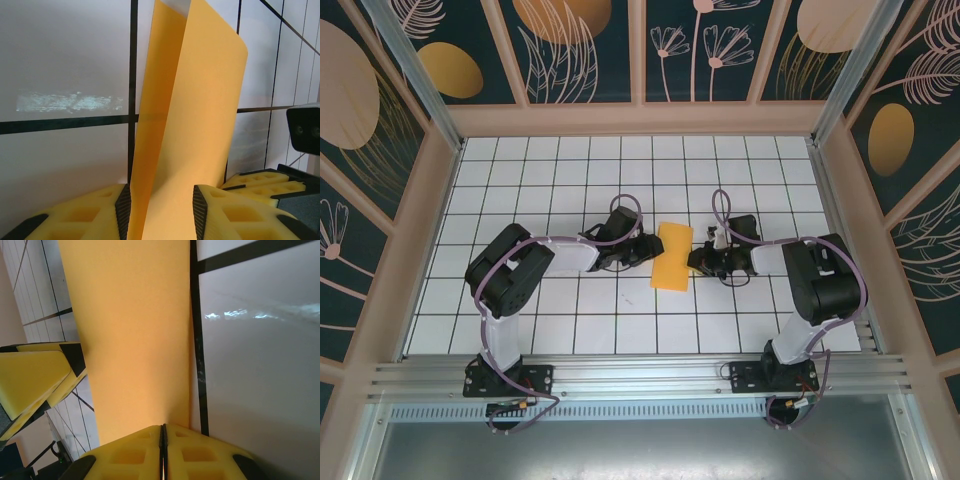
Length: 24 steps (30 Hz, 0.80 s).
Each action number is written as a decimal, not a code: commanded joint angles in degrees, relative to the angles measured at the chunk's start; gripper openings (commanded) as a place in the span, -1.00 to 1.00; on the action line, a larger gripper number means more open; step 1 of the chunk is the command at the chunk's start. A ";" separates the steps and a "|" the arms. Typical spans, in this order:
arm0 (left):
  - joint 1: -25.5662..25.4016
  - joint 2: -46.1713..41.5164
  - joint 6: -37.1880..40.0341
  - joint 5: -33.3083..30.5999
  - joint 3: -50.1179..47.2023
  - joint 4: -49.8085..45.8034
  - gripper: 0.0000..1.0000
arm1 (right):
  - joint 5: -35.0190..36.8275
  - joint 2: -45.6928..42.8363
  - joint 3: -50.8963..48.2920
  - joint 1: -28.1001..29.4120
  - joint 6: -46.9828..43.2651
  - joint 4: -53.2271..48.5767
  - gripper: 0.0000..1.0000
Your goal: Fold a paper plane with a square sheet of paper (pick it up from the middle)
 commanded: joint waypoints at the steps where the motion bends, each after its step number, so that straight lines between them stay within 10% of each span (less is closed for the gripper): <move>1: -0.31 -0.02 -0.57 2.03 0.34 1.57 -0.20 | 4.24 2.78 -1.67 -0.41 -0.64 -0.47 -0.75; 24: -0.36 0.83 -3.03 7.11 -0.57 7.84 -0.32 | 3.97 3.99 -2.18 -0.69 -0.47 0.82 -0.74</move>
